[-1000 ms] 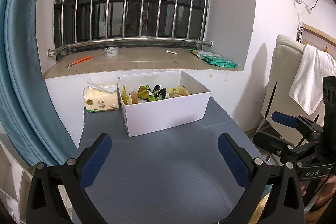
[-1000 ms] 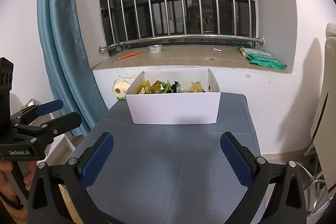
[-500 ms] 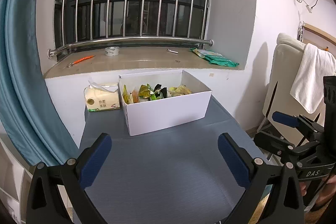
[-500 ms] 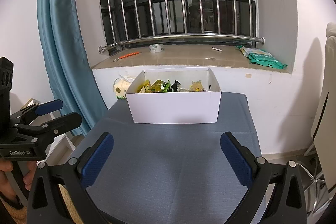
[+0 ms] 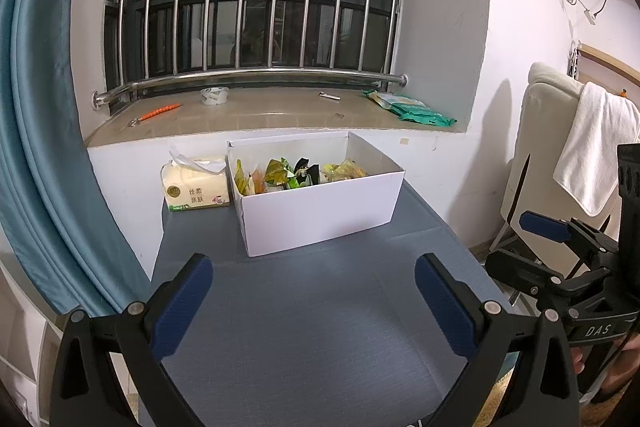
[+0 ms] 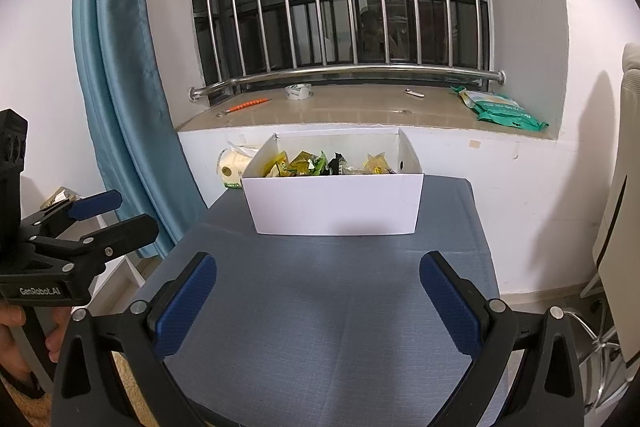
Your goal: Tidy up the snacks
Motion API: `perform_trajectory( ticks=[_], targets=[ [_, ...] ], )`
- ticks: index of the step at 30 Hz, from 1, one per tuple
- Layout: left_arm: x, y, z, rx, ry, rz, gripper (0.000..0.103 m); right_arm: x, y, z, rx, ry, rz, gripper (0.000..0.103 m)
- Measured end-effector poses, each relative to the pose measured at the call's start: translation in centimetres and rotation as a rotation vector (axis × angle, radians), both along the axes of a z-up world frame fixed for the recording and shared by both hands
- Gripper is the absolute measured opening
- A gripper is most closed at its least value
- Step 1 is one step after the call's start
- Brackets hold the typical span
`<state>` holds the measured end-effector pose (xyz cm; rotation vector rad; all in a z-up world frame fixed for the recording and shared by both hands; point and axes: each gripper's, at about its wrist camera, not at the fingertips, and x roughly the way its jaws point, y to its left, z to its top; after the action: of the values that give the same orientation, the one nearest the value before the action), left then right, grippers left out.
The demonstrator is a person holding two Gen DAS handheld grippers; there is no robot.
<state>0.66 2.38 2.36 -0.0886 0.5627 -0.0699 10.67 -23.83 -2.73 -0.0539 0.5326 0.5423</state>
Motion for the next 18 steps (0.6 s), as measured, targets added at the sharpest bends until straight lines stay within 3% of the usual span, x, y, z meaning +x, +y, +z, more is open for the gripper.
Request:
perform_trajectory(
  ticks=[18],
  targets=[
    [-0.01,-0.22,-0.14,0.006,0.005,-0.005,0.103,-0.14,0.09,-0.13,0.002,0.005,0.005,0.103]
  ],
)
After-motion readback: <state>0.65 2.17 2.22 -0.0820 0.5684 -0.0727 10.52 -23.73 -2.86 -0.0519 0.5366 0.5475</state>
